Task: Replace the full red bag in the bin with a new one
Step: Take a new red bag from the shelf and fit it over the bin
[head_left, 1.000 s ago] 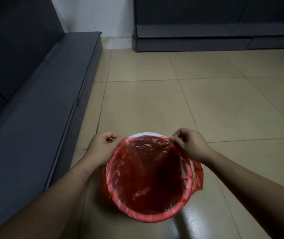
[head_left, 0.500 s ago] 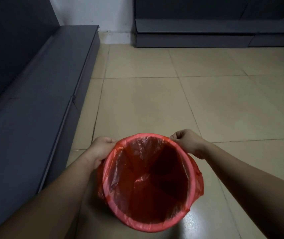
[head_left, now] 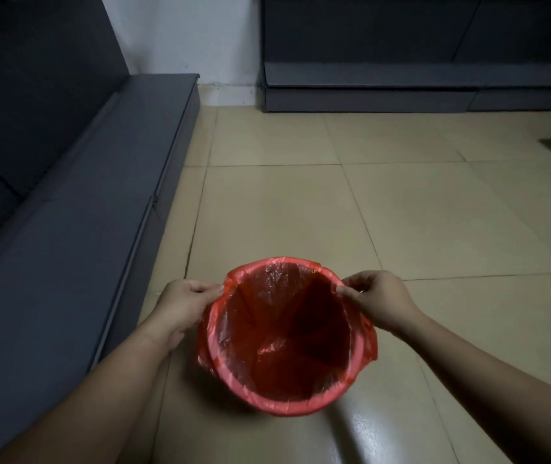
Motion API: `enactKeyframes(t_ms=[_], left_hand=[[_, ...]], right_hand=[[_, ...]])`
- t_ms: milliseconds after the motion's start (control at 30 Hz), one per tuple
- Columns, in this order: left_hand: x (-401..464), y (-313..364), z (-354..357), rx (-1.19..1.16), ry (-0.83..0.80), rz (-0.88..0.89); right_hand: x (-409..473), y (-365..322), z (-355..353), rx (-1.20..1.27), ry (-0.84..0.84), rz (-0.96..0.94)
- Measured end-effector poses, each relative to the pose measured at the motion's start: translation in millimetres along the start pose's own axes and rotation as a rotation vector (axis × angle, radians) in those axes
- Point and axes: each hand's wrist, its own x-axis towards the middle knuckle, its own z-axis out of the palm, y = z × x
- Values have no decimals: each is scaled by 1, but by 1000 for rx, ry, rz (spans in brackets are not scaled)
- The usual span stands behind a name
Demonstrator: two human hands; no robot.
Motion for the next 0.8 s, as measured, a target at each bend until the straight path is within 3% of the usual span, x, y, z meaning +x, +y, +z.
enactKeyframes(t_ms=[233,333,633,700,800], left_hand=[[2,-12,2,-124,32,-104],[3,-17,5,-156,20,-151],[2,-24,10,-72,75,-144],[5,-21,4,-52,143,-71],[7,-2,1,99,199,154]], right_hand=[[4,11,6,425,-26,124],[9,23,11,501,-58,196],[7,29,13,464,-71,157],[4,21,6,474,-12,98],[8,3,-2,266,46,-21]])
